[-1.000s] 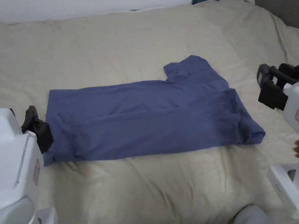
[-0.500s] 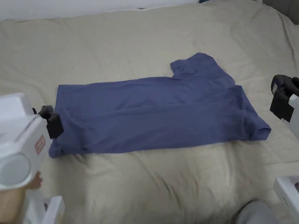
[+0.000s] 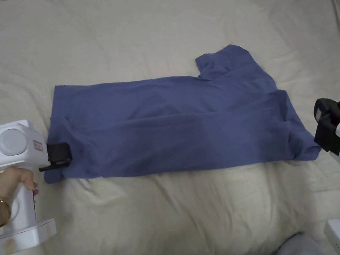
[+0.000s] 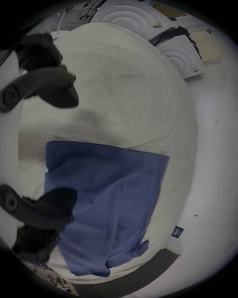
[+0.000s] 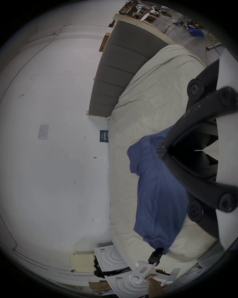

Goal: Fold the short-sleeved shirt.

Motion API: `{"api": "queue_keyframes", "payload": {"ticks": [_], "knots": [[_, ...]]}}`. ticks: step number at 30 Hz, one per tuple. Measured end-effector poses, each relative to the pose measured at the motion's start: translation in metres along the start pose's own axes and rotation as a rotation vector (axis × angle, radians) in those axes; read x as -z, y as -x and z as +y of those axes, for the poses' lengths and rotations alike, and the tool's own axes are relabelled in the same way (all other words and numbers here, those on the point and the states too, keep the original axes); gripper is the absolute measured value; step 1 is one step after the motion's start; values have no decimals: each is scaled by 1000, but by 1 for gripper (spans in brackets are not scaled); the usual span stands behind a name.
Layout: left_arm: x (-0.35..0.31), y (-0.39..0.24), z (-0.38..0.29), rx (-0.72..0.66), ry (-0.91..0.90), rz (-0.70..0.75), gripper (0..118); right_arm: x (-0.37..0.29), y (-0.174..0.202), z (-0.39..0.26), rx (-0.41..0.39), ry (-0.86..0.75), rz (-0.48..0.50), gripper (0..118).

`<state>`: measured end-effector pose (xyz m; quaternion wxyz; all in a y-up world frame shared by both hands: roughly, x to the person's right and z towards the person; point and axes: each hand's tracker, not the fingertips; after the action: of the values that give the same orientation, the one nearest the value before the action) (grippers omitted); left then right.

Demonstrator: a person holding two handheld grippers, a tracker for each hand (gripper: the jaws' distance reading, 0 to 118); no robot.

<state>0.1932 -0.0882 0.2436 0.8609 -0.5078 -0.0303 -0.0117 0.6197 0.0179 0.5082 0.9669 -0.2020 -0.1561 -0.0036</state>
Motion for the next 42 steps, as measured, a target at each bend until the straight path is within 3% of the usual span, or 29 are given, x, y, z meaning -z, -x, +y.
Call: {"api": "queue_keyframes", "payload": {"ticks": [2, 5, 9, 11, 12, 13, 14, 16, 18, 22, 23, 24, 26, 28, 29, 30, 31, 34, 39, 42], "knots": [[11, -2, -2, 8, 24, 4, 38, 9, -1, -2, -5, 24, -4, 1], [17, -2, -9, 1, 57, -44, 9, 22, -2, -1, -5, 49, -6, 2], [6, -3, -10, -23, 7, -72, 8, 53, -8, 7, 27, 117, -17, 4], [-4, -2, -10, -21, -13, -78, 8, 75, -17, 13, 40, 167, -20, 19], [-11, -2, -12, -19, -39, -80, 8, 87, -22, 16, 63, 197, -11, 33], [-17, -1, -13, -22, -58, -85, 8, 99, -28, 19, 70, 247, -5, 62], [-23, 0, -12, -35, -77, -95, 8, 115, -35, 21, 76, 306, 4, 84], [-31, 2, -13, -59, -97, -111, 8, 142, -44, 19, 46, 424, 7, 118], [-35, 4, -12, -72, -104, -119, 8, 165, -49, 11, 6, 531, -13, 118], [-33, 3, -13, -89, -101, -117, 8, 198, -61, -21, 36, 686, -46, 118], [-31, 3, -14, -88, -97, -113, 8, 205, -63, -30, 46, 723, -76, 111], [-30, 3, -15, -88, -93, -107, 8, 209, -65, -39, 60, 739, -107, 95], [-26, 2, -17, -91, -81, -100, 8, 212, -68, -52, 82, 756, -129, 53], [-23, 2, -18, -95, -69, -96, 8, 212, -70, -60, 155, 767, -54, 17], [-23, 1, -18, -96, -63, -93, 8, 208, -69, -60, 213, 772, -12, 12], [-22, 1, -18, -96, -58, -91, 8, 205, -67, -56, 254, 760, 14, 12], [-23, 1, -17, -95, -53, -89, 8, 202, -63, -49, 208, 749, -20, 11], [-38, 6, -11, -112, -66, -102, 8, 188, -62, -20, 86, 710, 47, 11], [-87, 22, -12, -148, -121, -168, 8, 130, -82, 29, 181, 587, 131, 11], [-109, 36, -33, -139, -143, -164, 8, 97, -91, 25, 206, 558, 151, 11]]}}
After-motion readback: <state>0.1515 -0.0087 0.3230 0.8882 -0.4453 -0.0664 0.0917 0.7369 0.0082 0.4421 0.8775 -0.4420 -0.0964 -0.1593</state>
